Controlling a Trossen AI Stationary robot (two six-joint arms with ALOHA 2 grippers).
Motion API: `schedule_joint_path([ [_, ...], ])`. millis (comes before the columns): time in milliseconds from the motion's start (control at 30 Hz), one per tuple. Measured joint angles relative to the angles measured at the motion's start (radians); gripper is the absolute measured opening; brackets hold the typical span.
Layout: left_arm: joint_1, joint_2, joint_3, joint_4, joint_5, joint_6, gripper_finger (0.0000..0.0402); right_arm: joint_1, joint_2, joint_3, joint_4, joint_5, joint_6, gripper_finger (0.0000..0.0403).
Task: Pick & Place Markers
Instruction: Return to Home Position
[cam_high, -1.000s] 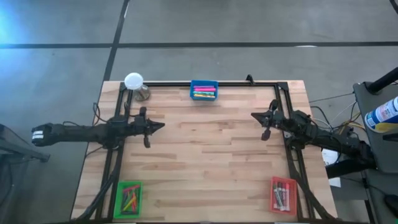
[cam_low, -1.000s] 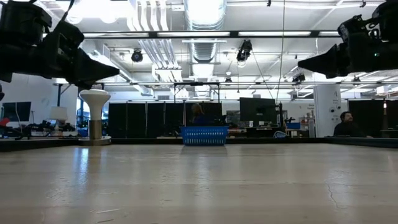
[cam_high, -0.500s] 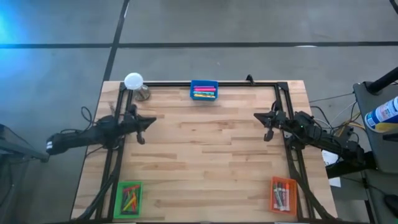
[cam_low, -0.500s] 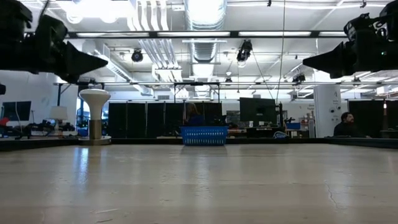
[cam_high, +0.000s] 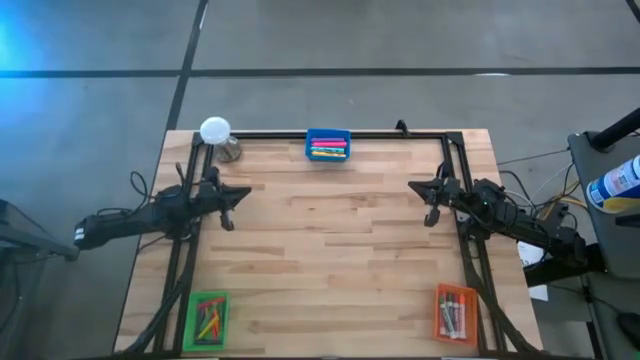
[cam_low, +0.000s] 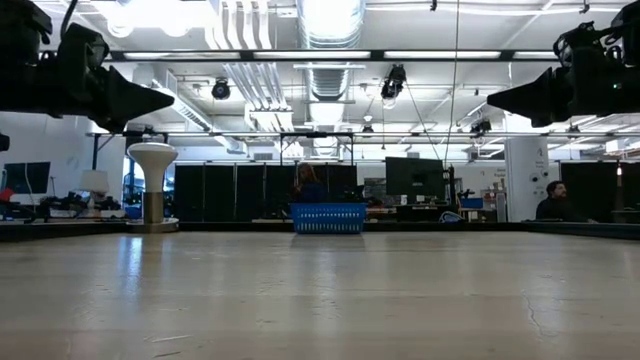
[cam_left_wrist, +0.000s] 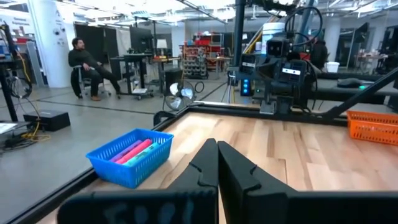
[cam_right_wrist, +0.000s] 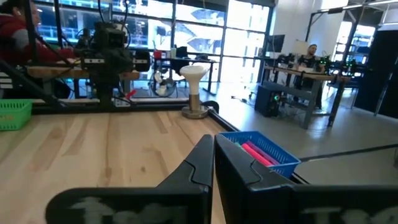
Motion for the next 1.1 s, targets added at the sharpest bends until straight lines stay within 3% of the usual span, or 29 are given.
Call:
schedule_joint_path([
  [1100, 0.0, 0.0, 0.0, 0.012, -0.005, -0.031, 0.0, 0.0, 0.045, 0.0, -0.001, 0.033, -0.023, 0.0008],
])
